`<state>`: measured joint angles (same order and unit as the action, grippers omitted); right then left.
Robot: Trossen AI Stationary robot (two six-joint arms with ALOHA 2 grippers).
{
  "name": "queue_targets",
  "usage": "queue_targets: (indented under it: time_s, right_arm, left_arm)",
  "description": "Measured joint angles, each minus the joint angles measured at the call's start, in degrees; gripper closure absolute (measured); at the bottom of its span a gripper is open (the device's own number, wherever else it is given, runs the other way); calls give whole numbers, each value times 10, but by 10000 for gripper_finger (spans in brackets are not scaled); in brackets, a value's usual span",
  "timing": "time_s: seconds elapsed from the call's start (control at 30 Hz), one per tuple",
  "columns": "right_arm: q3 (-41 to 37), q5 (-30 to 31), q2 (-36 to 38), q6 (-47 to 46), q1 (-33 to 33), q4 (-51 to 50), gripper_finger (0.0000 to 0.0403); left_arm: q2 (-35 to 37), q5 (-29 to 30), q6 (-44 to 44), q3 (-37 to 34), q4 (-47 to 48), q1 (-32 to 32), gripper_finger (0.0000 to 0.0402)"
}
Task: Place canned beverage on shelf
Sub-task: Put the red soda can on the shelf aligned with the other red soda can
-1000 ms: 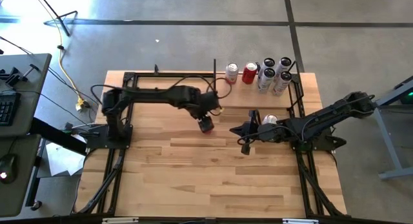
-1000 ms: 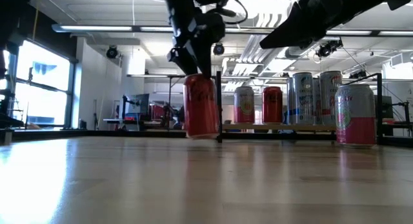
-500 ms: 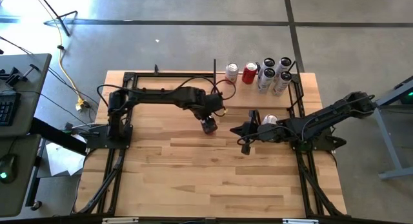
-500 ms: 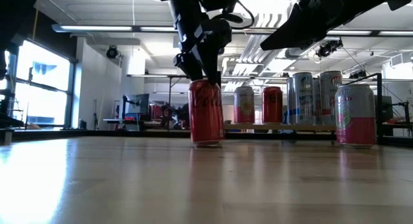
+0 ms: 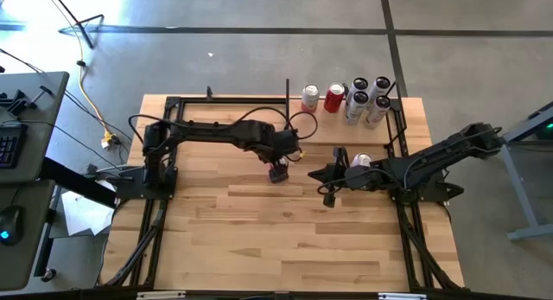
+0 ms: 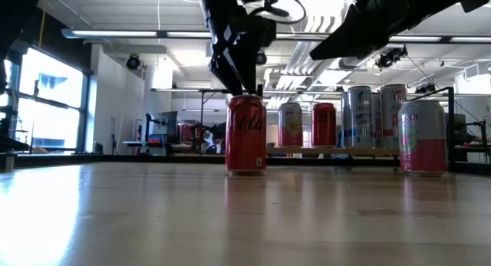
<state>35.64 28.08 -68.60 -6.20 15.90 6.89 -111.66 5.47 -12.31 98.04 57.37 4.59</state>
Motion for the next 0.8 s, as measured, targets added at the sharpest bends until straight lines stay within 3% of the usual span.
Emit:
queue_targets:
  time_s: [0.2, 0.33, 0.47, 0.67, 0.8]
  right_arm:
    - [-2, 2, 0, -17, 0, -10, 375]
    - [-30, 19, 0, -19, 0, 31, 339]
    - [-71, 17, -18, -26, 2, 124, 287]
    - [-86, 15, -129, -34, 7, 283, 175]
    - [-55, 64, -210, -30, 6, 346, 113]
  left_arm:
    - [53, 84, 46, -13, -5, -22, 102]
    - [120, 112, 55, -78, -40, -38, 134]
    - [220, 116, 55, -217, -157, -52, 181]
    - [377, 113, 39, -471, -399, -60, 249]
    - [444, 113, 34, -610, -558, -51, 284]
